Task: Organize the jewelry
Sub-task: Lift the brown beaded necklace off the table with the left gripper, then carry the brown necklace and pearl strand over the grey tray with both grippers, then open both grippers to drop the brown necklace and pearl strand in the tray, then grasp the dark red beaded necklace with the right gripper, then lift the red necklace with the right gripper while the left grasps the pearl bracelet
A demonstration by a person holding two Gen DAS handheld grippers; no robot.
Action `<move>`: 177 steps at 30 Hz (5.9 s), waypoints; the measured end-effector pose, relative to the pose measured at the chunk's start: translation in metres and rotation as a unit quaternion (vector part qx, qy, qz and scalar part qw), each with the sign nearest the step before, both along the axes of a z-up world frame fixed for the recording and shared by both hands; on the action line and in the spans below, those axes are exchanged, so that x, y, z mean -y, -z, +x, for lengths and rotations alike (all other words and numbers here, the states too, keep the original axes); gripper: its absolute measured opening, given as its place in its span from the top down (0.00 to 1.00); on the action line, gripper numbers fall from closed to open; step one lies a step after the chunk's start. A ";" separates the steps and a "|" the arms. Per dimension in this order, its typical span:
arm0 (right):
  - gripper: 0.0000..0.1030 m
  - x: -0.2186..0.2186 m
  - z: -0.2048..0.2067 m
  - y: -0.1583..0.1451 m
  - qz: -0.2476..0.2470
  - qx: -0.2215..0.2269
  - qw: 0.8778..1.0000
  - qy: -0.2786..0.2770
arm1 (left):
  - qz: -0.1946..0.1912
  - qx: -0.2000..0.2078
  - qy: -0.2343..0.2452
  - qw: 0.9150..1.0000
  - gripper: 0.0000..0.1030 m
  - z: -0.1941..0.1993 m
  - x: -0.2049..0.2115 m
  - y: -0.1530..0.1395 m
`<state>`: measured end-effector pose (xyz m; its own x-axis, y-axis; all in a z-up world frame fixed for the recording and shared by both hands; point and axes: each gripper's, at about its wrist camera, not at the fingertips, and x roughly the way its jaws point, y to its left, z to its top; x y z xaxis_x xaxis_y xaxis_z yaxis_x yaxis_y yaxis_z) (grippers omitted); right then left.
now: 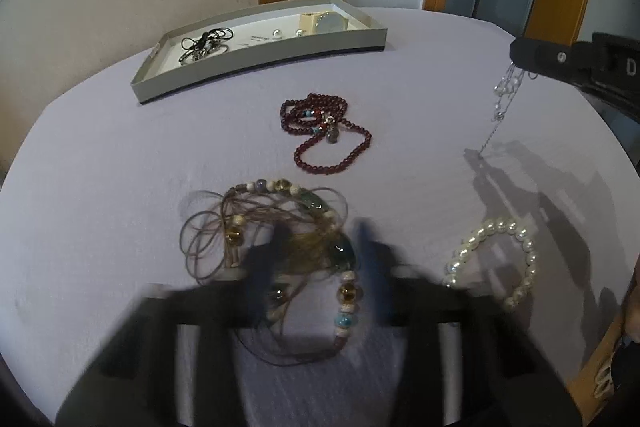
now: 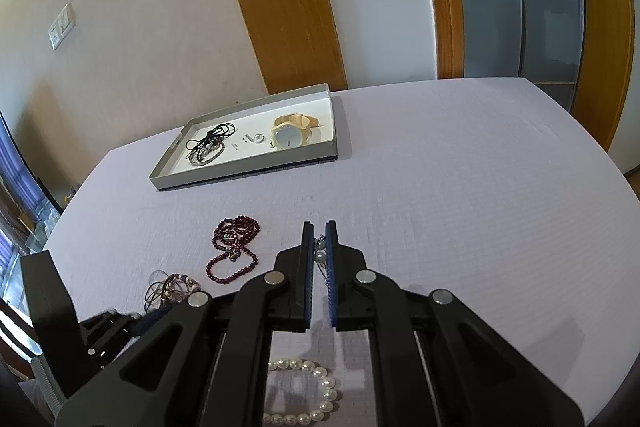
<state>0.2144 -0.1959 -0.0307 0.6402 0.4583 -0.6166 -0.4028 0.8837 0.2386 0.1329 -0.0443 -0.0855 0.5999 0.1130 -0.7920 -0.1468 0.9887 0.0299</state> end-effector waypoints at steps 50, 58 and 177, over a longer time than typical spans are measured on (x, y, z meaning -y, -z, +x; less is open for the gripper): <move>0.94 -0.150 0.167 -0.056 0.043 -0.003 0.995 -0.090 | -0.065 0.072 -0.070 0.993 0.81 0.184 -0.169 -0.114; 0.94 -0.165 0.185 -0.031 0.030 -0.025 0.995 -0.093 | -0.070 0.054 -0.081 0.993 0.81 0.211 -0.176 -0.084; 0.91 0.047 0.003 0.035 -0.031 -0.018 0.998 0.047 | -0.007 0.020 0.020 1.000 0.40 -0.013 0.091 0.007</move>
